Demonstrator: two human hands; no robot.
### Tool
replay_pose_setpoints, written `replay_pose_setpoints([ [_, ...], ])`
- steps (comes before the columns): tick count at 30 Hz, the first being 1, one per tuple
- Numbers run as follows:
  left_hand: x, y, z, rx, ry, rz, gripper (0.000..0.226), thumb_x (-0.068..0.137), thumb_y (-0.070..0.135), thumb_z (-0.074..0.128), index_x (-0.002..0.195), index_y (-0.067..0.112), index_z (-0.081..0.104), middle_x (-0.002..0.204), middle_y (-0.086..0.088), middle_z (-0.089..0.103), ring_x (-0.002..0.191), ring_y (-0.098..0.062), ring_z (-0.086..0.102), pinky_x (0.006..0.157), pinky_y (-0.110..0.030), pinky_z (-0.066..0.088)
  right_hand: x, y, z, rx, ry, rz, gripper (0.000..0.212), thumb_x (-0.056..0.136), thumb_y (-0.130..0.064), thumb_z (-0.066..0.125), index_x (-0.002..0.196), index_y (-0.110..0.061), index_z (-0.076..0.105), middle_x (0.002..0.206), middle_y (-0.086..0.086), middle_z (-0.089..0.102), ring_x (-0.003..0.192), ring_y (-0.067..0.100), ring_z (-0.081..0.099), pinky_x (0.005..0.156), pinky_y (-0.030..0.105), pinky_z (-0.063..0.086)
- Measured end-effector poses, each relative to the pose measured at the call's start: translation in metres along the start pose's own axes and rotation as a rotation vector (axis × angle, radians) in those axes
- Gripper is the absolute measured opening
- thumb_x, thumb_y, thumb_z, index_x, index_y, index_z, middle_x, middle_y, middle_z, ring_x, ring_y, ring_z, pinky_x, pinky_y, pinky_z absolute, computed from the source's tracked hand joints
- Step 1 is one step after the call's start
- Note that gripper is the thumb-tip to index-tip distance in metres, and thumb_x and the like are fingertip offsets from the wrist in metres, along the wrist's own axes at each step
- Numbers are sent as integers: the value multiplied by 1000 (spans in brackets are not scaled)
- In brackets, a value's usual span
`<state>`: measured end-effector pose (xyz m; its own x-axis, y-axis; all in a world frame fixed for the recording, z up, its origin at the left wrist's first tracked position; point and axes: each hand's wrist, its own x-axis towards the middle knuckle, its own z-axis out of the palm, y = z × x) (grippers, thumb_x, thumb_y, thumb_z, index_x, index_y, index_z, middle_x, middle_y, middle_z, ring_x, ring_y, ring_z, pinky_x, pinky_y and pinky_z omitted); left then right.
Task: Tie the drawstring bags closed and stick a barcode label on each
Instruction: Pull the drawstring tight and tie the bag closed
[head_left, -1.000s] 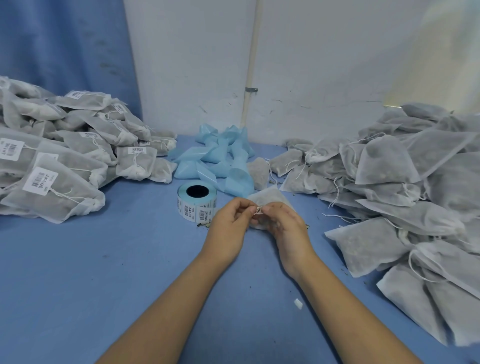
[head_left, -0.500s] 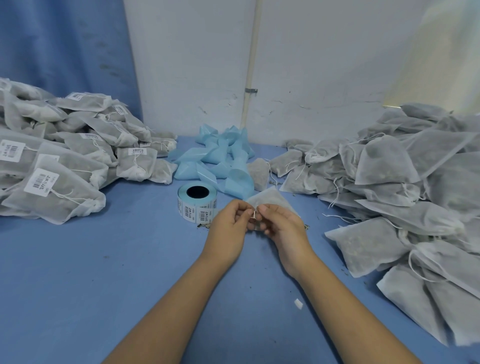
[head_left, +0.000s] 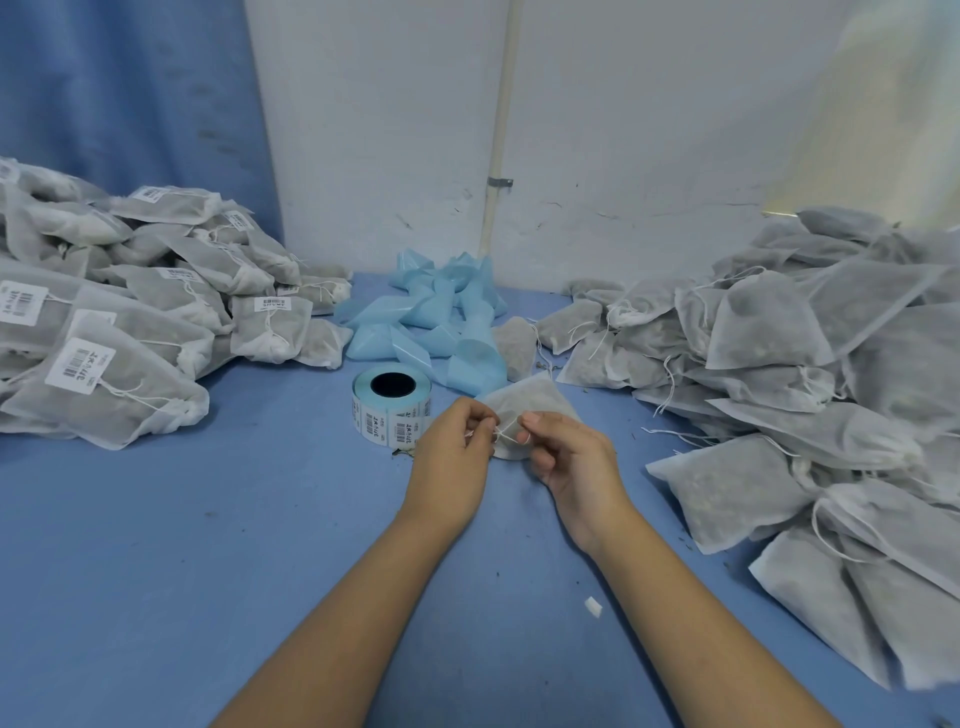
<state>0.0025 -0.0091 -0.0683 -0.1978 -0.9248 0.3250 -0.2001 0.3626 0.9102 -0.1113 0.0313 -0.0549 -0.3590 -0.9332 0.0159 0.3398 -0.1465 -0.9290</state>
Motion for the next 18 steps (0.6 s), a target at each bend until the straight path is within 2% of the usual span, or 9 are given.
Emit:
replay_pose_setpoints([
  [4, 0, -1, 0, 25, 10, -11, 10, 95, 9, 50, 95, 7, 61, 88, -1, 64, 82, -15, 59, 64, -7, 39, 0, 0, 0, 17, 4, 3, 22, 82, -1, 60, 62, -6, 66, 61, 3, 60, 44, 7, 33, 45, 16, 26],
  [7, 0, 0, -2, 4, 0, -52, 14, 91, 4, 50, 92, 13, 61, 84, 5, 61, 79, -10, 56, 63, -6, 38, 0, 0, 0, 49, 14, -3, 18, 84, 0, 60, 67, -5, 64, 60, 1, 61, 45, 6, 38, 44, 14, 32],
  [10, 0, -1, -4, 174, -12, -14, 25, 82, 1, 52, 92, 23, 58, 93, 6, 61, 92, -9, 52, 76, -20, 42, 0, 0, -2, 62, 0, 7, 17, 85, -1, 60, 69, -5, 64, 60, -1, 62, 48, 5, 44, 47, 12, 38],
  [12, -2, -2, -4, 288, 15, 33, 25, 81, 6, 56, 97, 24, 57, 96, 9, 59, 100, -12, 49, 78, -26, 41, -1, 0, -3, 30, -41, 24, 15, 84, -2, 62, 71, -6, 66, 62, -1, 64, 50, 5, 46, 50, 12, 41],
  [15, -4, -2, -3, 469, 104, 137, 18, 86, 19, 63, 103, 16, 57, 98, 6, 58, 98, -18, 48, 75, -27, 37, -2, -2, -4, -13, -115, 60, 2, 77, -6, 66, 77, -8, 65, 65, -1, 65, 52, 5, 47, 54, 12, 42],
  [18, -7, 2, -2, 541, 201, 208, 15, 84, 14, 63, 98, 13, 55, 97, -2, 58, 92, -23, 48, 73, -33, 40, -2, -4, -6, 27, -171, 87, 13, 67, -12, 67, 78, -7, 63, 67, -2, 67, 51, 5, 47, 54, 12, 44],
])
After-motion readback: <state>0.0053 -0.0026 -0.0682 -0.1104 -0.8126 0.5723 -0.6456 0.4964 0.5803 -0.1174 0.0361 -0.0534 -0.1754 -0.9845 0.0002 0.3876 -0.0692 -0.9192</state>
